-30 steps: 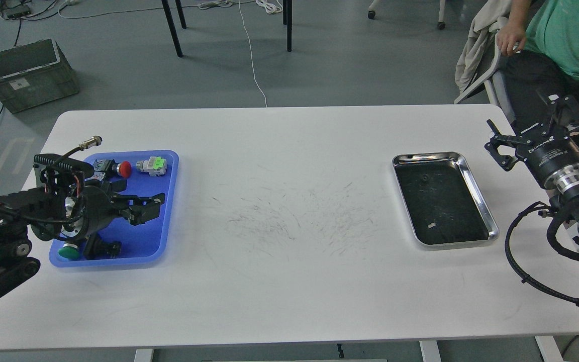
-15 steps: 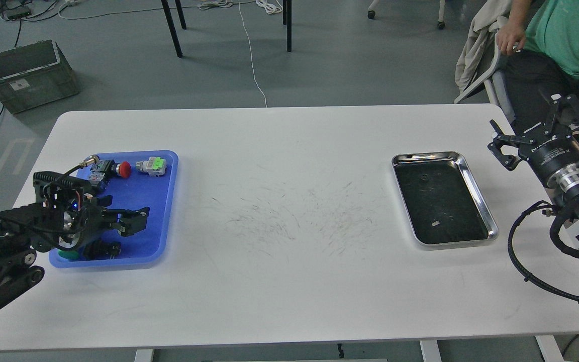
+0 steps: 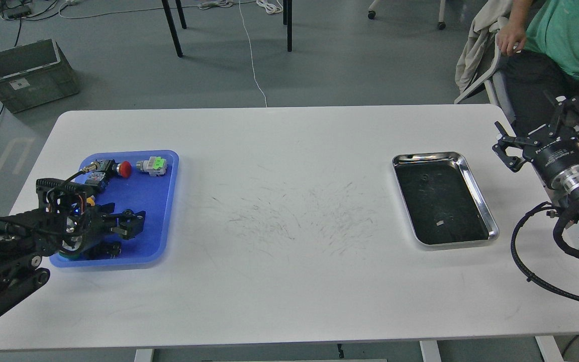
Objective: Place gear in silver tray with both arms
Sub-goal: 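Grasp another small black gear in the blue tray with the left gripper, then lift the second gear out of the blue tray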
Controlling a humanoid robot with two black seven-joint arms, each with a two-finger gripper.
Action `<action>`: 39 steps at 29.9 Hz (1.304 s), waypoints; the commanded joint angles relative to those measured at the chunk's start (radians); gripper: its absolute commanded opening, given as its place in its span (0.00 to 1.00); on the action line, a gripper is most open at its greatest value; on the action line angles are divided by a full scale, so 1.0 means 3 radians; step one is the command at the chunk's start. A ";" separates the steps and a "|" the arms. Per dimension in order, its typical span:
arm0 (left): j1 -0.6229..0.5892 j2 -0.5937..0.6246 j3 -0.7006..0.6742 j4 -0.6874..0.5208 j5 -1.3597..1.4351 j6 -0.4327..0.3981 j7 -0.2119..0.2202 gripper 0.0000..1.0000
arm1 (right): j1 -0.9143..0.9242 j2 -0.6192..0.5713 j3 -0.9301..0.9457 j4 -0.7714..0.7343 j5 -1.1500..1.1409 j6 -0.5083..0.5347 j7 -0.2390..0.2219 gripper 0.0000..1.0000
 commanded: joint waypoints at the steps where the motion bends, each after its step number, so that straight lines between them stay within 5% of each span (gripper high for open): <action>1: -0.0034 0.0009 0.0153 0.0001 -0.0002 -0.0005 -0.0017 0.49 | -0.0015 0.0005 -0.0004 0.0000 0.0000 0.0001 0.0000 0.99; 6: -0.0126 0.0004 0.0276 0.0001 -0.0079 0.0001 -0.0022 0.40 | -0.0026 0.0000 -0.0004 0.0000 0.0000 0.0001 0.0000 0.99; 12: -0.0147 0.0025 0.0276 0.0001 -0.0140 -0.0020 -0.0037 0.10 | -0.0020 0.0005 -0.0004 0.0000 -0.0005 0.0001 0.0005 0.99; 20: -0.0453 0.0111 0.0271 -0.0111 -0.0329 -0.0081 -0.0037 0.07 | 0.0000 0.0000 -0.0004 0.0000 -0.0005 0.0001 0.0000 0.99; 28: -0.1077 0.0316 0.0225 -0.0847 -0.0421 -0.0378 0.0110 0.07 | 0.0000 0.0000 -0.0004 0.0000 0.0000 0.0001 0.0000 0.99; 33: -0.1353 -0.0183 0.0240 -0.1068 -0.0667 -0.0388 0.0387 0.07 | 0.0005 -0.0021 0.0001 0.0000 -0.0005 0.0001 0.0000 0.99; 39: -0.1354 -0.1160 0.0281 -0.0731 -0.0621 -0.0327 0.0612 0.07 | 0.0000 -0.0108 0.0001 -0.0046 -0.0005 0.0001 0.0000 0.99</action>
